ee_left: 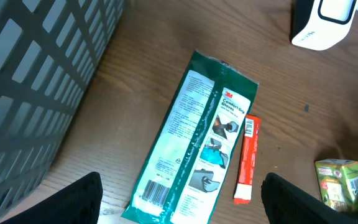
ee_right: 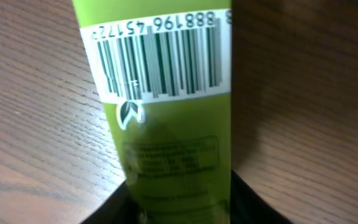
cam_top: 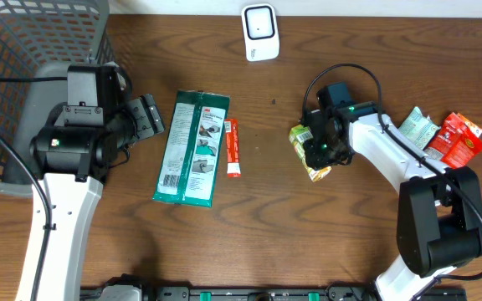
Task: Scan the item barcode
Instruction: 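Grasp the juice box with the right gripper and lift it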
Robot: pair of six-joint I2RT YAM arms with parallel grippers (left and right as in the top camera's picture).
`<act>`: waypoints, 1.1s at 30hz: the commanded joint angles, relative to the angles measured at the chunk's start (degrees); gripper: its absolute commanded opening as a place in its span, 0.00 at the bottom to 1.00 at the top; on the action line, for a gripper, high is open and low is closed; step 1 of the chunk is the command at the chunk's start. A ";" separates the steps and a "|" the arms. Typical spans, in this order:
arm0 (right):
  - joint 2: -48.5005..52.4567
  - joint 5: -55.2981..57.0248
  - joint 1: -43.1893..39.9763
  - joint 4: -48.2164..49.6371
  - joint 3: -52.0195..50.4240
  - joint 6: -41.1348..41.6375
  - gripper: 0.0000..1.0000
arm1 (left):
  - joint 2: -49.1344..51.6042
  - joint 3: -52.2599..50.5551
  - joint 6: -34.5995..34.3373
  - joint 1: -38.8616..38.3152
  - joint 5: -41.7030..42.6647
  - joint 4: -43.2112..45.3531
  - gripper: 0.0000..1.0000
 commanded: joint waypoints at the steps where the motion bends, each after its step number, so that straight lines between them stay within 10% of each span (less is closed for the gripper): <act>1: -1.01 0.26 0.46 0.04 1.22 0.11 0.21 | -0.17 0.92 -0.07 0.17 -0.33 -0.04 0.83; 15: -9.99 -8.57 -1.73 0.33 1.57 1.40 0.13 | -0.17 0.92 -0.07 0.17 -0.31 -0.04 0.82; 33: -17.20 -55.95 -15.43 0.39 1.57 -3.74 0.05 | -0.17 0.87 0.02 0.15 9.99 3.69 0.83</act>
